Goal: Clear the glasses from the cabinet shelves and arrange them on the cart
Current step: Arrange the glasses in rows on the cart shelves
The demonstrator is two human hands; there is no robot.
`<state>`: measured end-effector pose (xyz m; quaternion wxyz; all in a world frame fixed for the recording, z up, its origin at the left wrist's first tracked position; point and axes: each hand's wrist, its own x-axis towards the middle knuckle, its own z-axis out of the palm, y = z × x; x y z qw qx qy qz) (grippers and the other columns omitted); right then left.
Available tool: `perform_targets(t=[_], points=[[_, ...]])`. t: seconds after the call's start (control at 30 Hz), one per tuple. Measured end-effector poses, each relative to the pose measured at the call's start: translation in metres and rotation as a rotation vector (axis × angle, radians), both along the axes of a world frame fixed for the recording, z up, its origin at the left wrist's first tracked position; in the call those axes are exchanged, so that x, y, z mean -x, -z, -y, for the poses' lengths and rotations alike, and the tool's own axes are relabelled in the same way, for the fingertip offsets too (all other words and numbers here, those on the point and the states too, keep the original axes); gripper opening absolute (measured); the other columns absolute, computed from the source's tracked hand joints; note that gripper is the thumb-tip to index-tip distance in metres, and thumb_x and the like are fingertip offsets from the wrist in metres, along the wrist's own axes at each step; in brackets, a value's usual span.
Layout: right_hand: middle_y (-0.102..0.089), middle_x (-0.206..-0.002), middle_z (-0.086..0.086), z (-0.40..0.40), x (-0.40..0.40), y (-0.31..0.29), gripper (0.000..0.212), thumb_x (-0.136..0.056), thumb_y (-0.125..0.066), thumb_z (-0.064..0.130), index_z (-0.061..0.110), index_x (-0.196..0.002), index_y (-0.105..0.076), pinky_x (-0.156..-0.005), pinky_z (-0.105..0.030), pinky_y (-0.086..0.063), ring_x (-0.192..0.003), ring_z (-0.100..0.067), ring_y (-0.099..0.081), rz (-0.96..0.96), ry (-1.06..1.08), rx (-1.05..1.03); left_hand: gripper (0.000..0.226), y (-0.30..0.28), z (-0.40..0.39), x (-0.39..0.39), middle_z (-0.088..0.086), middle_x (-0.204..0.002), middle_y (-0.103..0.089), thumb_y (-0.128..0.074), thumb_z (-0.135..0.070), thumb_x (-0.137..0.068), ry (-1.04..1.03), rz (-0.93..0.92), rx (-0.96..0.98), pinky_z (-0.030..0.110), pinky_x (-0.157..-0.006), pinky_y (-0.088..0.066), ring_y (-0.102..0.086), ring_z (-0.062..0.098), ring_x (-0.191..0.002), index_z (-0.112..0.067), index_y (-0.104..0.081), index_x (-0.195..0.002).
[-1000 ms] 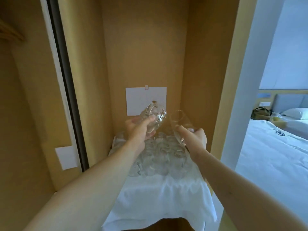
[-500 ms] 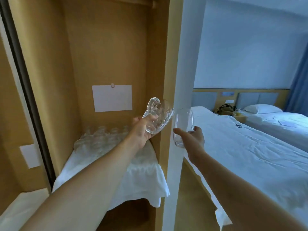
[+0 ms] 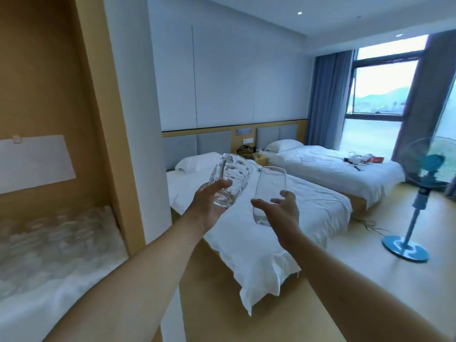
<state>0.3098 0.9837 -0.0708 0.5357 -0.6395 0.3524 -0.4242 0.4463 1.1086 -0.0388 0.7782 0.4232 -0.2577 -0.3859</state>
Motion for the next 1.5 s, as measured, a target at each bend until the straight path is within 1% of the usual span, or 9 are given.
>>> perform_targets(t=[0.27,0.53,0.63,0.73,0.87,1.03,1.2,1.33,1.5], points=[[-0.061,-0.102,0.003,0.097,0.03,0.001,0.094,-0.06,-0.095,0.037,0.015,-0.136,-0.044,-0.088,-0.037,-0.051,-0.1,-0.019,-0.062,0.001,0.271,0.033,0.053,-0.003,0.134,0.01,0.02,-0.121,-0.071,-0.079,-0.011,-0.071,0.257,0.03,-0.021,0.05,-0.096,-0.055,-0.071,0.033,-0.106,-0.009,-0.064,-0.122],[-0.063,-0.117,-0.004,0.196,0.037,0.0,0.099,-0.06,-0.094,0.039,0.019,-0.14,-0.038,-0.095,-0.042,-0.054,-0.103,-0.02,-0.063,0.008,0.5,0.04,0.046,-0.002,0.27,-0.004,0.021,-0.125,-0.067,-0.076,-0.006,-0.075,0.589,0.047,0.039,0.042,-0.093,-0.057,-0.069,0.03,-0.106,-0.006,-0.07,-0.121],[-0.063,-0.107,0.0,0.22,0.045,0.01,0.101,-0.06,-0.095,0.036,0.017,-0.141,-0.037,-0.082,-0.034,-0.054,-0.096,-0.016,-0.063,0.033,0.574,-0.001,0.034,0.007,0.315,-0.004,0.021,-0.123,-0.068,-0.072,-0.003,-0.081,0.761,0.006,0.075,0.039,-0.087,-0.058,-0.07,0.032,-0.107,-0.006,-0.075,-0.115],[-0.058,-0.105,0.003,0.24,0.06,0.022,0.104,-0.057,-0.093,0.037,0.016,-0.142,-0.038,-0.068,-0.024,-0.046,-0.092,-0.008,-0.059,0.046,0.655,-0.023,0.058,0.017,0.357,0.005,0.021,-0.131,-0.064,-0.084,-0.008,-0.07,0.802,-0.003,0.02,0.043,-0.1,-0.053,-0.067,0.032,-0.112,-0.004,-0.067,-0.125],[-0.06,-0.114,-0.005,0.275,0.09,0.036,0.096,-0.066,-0.093,0.033,0.016,-0.143,-0.037,-0.086,-0.035,-0.051,-0.1,-0.019,-0.061,0.005,0.768,-0.057,0.081,0.03,0.406,0.036,0.02,-0.127,-0.066,-0.09,-0.008,-0.06,0.847,-0.063,-0.058,0.052,-0.103,-0.049,-0.069,0.035,-0.107,-0.003,-0.058,-0.135],[-0.058,-0.111,-0.002,0.332,0.137,0.047,0.098,-0.067,-0.092,0.034,0.015,-0.145,-0.035,-0.083,-0.033,-0.053,-0.093,-0.009,-0.059,0.005,0.866,-0.056,0.057,0.038,0.473,0.09,0.021,-0.119,-0.063,-0.083,-0.002,-0.067,0.91,-0.096,-0.119,0.053,-0.112,-0.042,-0.065,0.035,-0.103,0.0,-0.061,-0.121],[-0.059,-0.113,-0.005,0.396,0.196,0.055,0.1,-0.067,-0.092,0.033,0.012,-0.146,-0.035,-0.082,-0.032,-0.048,-0.099,-0.018,-0.061,0.011,0.949,-0.041,0.052,0.044,0.55,0.154,0.021,-0.113,-0.065,-0.08,-0.002,-0.072,1.005,-0.095,-0.121,0.043,-0.087,-0.058,-0.063,0.034,-0.102,0.0,-0.062,-0.122],[-0.059,-0.113,-0.004,0.442,0.241,0.063,0.098,-0.064,-0.093,0.036,0.012,-0.143,-0.038,-0.076,-0.03,-0.047,-0.102,-0.019,-0.06,-0.003,1.002,-0.069,0.032,0.052,0.61,0.202,0.019,-0.104,-0.068,-0.083,-0.003,-0.072,1.104,-0.074,-0.137,0.041,-0.081,-0.06,-0.069,0.031,-0.092,-0.001,-0.074,-0.103],[-0.059,-0.11,-0.004,0.487,0.287,0.075,0.095,-0.064,-0.093,0.034,0.012,-0.14,-0.039,-0.092,-0.043,-0.054,-0.103,-0.021,-0.06,-0.03,1.052,-0.096,0.054,0.065,0.667,0.25,0.022,-0.121,-0.064,-0.086,-0.003,-0.072,1.208,-0.159,-0.154,0.047,-0.093,-0.056,-0.067,0.037,-0.106,0.0,-0.062,-0.12]])
